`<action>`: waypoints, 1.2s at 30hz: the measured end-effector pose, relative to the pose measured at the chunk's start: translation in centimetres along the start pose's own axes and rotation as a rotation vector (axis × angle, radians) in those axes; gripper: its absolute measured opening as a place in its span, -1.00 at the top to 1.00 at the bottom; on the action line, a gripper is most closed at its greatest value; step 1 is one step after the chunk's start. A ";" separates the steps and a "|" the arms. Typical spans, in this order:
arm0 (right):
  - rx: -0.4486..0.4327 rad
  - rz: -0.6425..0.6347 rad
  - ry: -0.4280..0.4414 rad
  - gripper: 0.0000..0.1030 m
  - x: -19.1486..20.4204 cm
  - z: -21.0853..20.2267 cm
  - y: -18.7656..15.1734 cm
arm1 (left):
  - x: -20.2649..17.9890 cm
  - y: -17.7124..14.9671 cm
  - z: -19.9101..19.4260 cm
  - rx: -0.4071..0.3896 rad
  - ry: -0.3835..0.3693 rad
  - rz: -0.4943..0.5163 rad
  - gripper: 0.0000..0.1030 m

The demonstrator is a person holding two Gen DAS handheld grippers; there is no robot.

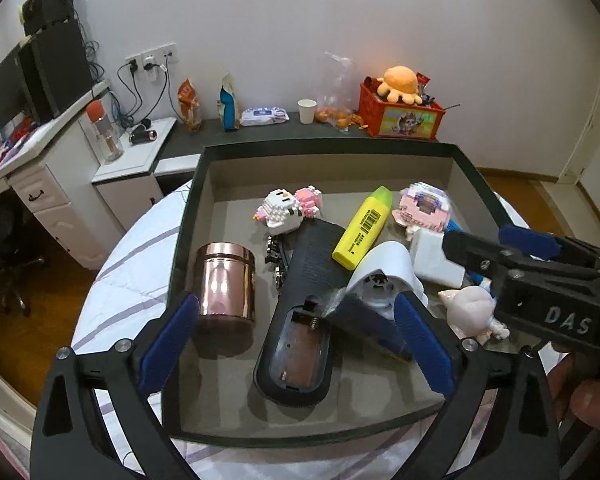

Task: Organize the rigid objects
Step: 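Lower blue-and-gold box and white charger into the pink box and open both tools, then grasp the white earbud case with the left tool while the right tool grips the pink box wall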

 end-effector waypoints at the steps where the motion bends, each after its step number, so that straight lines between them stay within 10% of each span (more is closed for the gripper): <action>1: -0.008 0.002 0.002 -0.55 0.0 -0.4 0.0 | 0.0 -0.1 -0.3 -0.003 0.002 0.000 -0.94; 20: -0.169 0.036 0.036 -0.56 -2.1 -14.7 -6.6 | 1.7 -6.1 -12.8 -0.097 0.063 -0.031 -0.99; 36: -0.111 0.053 0.018 -0.56 -3.9 -15.8 -14.5 | -0.2 -12.4 -15.6 -0.066 0.083 -0.066 -0.99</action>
Point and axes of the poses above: each gripper's, at about its wrist camera, not at the fingertips, and z roughly the way its jaws point, x to its left, y to its top, the point moved 2 cm from there along z, roughly the way its jaws point, and after that the axes turned 14 degrees about z, right-handed, at the moved point
